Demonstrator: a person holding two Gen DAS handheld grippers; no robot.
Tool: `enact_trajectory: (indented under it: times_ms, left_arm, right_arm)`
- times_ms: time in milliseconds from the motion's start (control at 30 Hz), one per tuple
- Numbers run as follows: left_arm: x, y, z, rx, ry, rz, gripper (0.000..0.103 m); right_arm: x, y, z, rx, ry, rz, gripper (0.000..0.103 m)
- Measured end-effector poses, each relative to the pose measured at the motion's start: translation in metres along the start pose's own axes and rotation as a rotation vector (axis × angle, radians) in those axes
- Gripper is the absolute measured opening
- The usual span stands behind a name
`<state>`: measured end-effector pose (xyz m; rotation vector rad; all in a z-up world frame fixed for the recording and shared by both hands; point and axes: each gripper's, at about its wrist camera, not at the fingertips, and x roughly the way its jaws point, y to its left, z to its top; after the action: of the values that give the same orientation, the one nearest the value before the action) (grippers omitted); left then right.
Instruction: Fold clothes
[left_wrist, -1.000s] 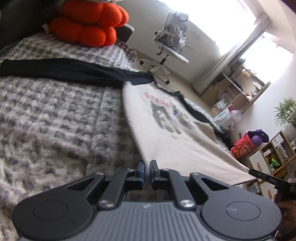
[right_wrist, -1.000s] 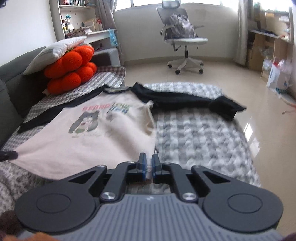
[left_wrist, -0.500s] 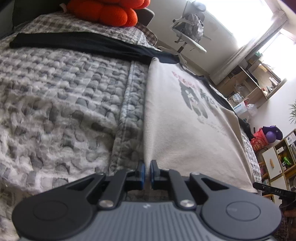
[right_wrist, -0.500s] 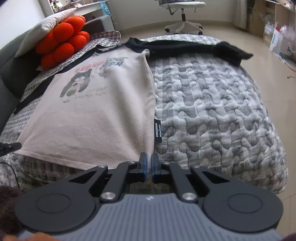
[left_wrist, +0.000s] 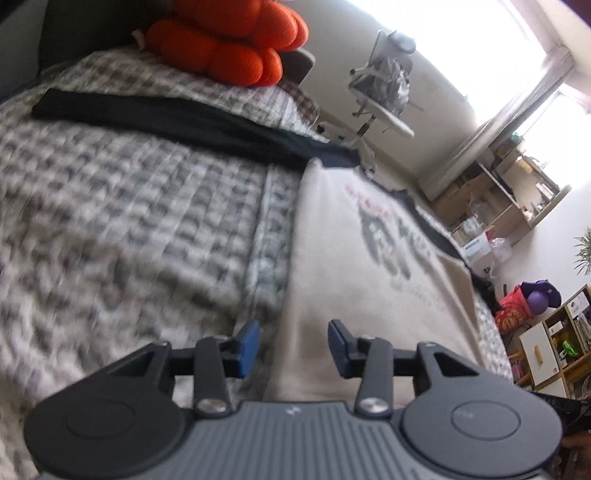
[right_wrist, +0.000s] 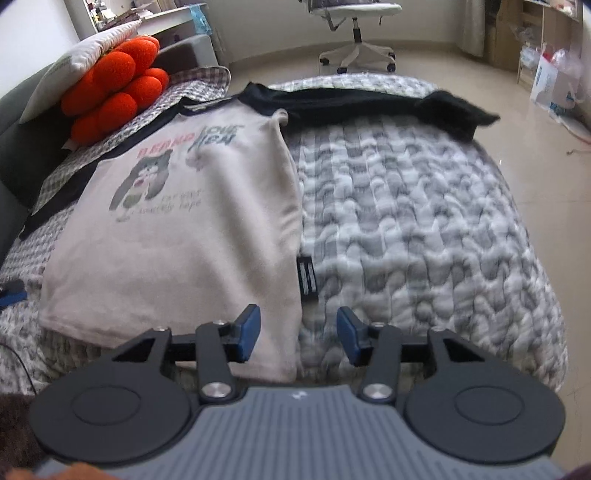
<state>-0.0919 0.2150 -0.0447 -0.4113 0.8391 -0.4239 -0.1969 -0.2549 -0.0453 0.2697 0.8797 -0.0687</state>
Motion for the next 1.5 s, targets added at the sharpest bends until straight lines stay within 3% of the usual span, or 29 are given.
enact_trajectory:
  times_ms: [300, 667, 1033, 1500]
  left_arm:
    - [0.03, -0.034, 0.038, 0.05, -0.009, -0.069, 0.049]
    - [0.095, -0.08, 0.075, 0.135, 0.002, -0.118, 0.055]
    - [0.168, -0.113, 0.069, 0.222, 0.003, -0.086, 0.058]
    - [0.189, -0.12, 0.046, 0.362, -0.113, -0.073, 0.066]
  right_arm:
    - [0.009, 0.006, 0.024, 0.027, -0.037, -0.033, 0.05]
    - [0.041, 0.022, 0.056, 0.034, -0.065, -0.085, 0.055]
    - [0.08, 0.019, 0.083, 0.044, -0.098, -0.081, 0.056]
    - [0.101, -0.015, 0.112, 0.114, -0.191, -0.078, 0.058]
